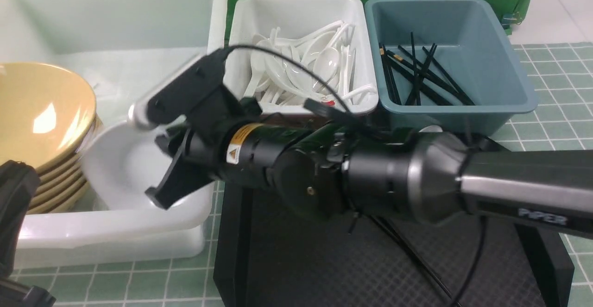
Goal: On blue table put chopsticks spoon bowls plates into blue grey white boxes.
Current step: 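Place the white bowl into the white bin on top of the stacked bowls with the right gripper, then reach down and grasp the white spoon resting in the bowl with the right gripper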
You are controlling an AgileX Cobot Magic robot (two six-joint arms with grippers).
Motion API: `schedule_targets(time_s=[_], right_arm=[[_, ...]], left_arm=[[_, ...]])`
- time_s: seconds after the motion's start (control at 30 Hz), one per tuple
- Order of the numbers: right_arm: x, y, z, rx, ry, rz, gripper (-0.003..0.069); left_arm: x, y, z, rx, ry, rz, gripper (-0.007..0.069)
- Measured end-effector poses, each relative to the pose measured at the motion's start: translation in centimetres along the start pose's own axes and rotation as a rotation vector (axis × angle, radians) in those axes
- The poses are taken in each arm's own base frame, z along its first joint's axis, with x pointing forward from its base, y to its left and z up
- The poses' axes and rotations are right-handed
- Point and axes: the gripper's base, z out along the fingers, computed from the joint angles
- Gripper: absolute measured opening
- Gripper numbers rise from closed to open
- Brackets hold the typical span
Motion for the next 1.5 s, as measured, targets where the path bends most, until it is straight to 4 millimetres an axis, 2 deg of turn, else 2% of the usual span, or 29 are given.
schedule_targets(time_s=[0.1,0.2,0.23,0.37,0.43,0.5,0.53,0.57,0.67,0.7,0.73,0.77,0.83,0.93,1.03,1.23,1.3,1.43,1.5], right_arm=[[-1.0,0.2,-0.5,-0.020,0.024,-0.021,0.0353],[-2.1,0.2,-1.8,-0.039,0.050,-0.046,0.0432],[-3.3,-0.1,-3.4,-0.048,0.062,-0.074,0.0465],[-5.7,-2.2,-8.1,-0.048,0.142,-0.108,0.0496],[-5.9,-5.1,-11.1,0.005,0.251,-0.069,0.0499],[-4.2,-9.3,-13.5,0.126,0.377,0.085,0.0499],[-3.1,-10.4,-14.0,0.162,0.411,0.123,0.0499],[-1.0,-12.5,-14.7,0.227,0.466,0.209,0.0499],[4.4,-16.1,-15.6,0.349,0.542,0.411,0.0499],[6.7,-16.8,-15.7,0.377,0.564,0.480,0.0499],[7.0,-16.9,-15.8,0.383,0.567,0.485,0.0499],[9.2,-17.7,-15.9,0.418,0.555,0.562,0.0501],[10.6,-18.4,-15.7,0.450,0.512,0.615,0.0501],[11.2,-19.0,-15.1,0.479,0.435,0.644,0.0501],[11.8,-19.2,-13.4,0.496,0.355,0.687,0.0501],[13.9,-17.6,-9.8,0.460,0.377,0.653,0.0472],[15.0,-17.2,-8.9,0.448,0.406,0.619,0.0435],[15.1,-17.3,-8.7,0.436,0.419,0.578,0.0314],[15.1,-17.2,-8.7,0.429,0.431,0.581,0.0288]], left_arm=[[0.0,0.0,0.0,0.000,0.000,0.000,0.0004],[0.0,0.0,0.0,0.000,0.000,0.000,0.0004],[0.0,0.0,0.0,0.000,0.000,0.000,0.0004],[0.0,0.0,0.0,0.000,0.000,-0.003,0.0004],[0.0,0.0,0.0,0.000,0.000,-0.016,0.0004],[0.0,0.0,0.0,0.000,0.000,-0.032,0.0004],[0.0,0.0,0.0,0.000,0.000,-0.037,0.0004],[0.0,0.0,0.0,-0.001,-0.003,-0.043,0.0004],[-0.1,0.0,0.0,-0.001,-0.007,-0.047,0.0004],[0.0,0.0,0.0,-0.001,-0.007,-0.047,0.0005],[0.0,0.0,0.0,-0.001,-0.007,-0.047,0.0005],[0.0,0.0,0.0,-0.001,-0.005,-0.047,0.0005],[0.0,0.0,0.0,-0.001,-0.004,-0.047,0.0005],[0.1,0.0,0.0,-0.001,-0.003,-0.047,0.0005],[0.1,0.0,0.0,-0.001,-0.002,-0.048,0.0005],[0.1,0.0,0.0,-0.001,-0.002,-0.048,0.0005],[0.1,0.0,0.0,0.000,0.001,-0.048,0.0005],[0.2,0.0,0.0,0.002,0.007,-0.048,0.0005],[0.2,0.0,0.0,0.002,0.007,-0.048,0.0005]])
